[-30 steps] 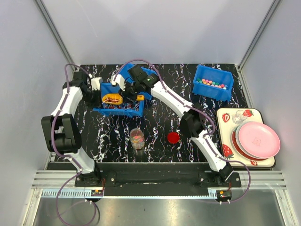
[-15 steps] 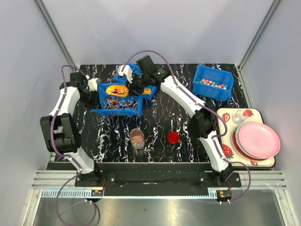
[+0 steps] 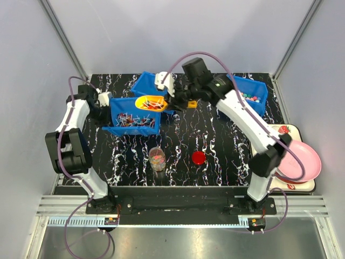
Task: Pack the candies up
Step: Place the fake candies in the packing bottle.
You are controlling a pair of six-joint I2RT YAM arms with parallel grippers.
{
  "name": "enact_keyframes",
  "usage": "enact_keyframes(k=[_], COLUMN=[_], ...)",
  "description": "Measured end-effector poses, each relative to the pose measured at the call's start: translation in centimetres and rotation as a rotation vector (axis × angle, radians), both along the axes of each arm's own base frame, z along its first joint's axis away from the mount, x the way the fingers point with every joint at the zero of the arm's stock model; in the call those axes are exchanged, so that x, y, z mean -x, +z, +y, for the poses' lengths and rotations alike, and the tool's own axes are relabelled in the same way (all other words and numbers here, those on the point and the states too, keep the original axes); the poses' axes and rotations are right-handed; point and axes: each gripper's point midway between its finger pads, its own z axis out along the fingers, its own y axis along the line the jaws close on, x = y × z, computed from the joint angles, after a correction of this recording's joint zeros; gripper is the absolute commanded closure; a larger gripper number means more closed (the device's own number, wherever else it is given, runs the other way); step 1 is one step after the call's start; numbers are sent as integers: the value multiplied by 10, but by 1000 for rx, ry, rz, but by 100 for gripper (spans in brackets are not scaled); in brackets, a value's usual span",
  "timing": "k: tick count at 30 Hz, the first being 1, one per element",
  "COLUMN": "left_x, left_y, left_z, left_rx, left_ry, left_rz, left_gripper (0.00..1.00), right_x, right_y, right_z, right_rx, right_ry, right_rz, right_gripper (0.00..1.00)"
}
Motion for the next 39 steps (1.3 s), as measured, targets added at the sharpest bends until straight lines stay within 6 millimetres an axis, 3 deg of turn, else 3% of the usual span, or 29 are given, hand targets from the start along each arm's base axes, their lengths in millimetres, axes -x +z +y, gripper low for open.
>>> enact_keyframes(k=[3, 7, 11, 19, 22, 39], left_x=[0, -3, -4, -8, -8, -6], left_y=[-3, -5, -5, -6, -5, 5], left_z=[6, 14, 21, 28, 28, 29], left_rx=[-2, -11, -26, -48, -48, -52], left_ry=[17, 38, 54, 76, 80, 86], left_rz=[10, 13, 9, -3, -5, -35], left_gripper=[100, 100, 100, 100, 100, 100], right_x=[30, 60, 88, 133, 138, 125], right_y=[7, -3, -37, -89, -94, -97], right_z=[-26, -49, -64, -66, -67, -68], right_rx=[23, 70, 165, 316, 333, 376], right_ry=[11, 33, 71, 141, 144, 90], right_rz=[10, 49, 116, 184, 186, 115], right_gripper=[100, 100, 100, 100, 100, 100])
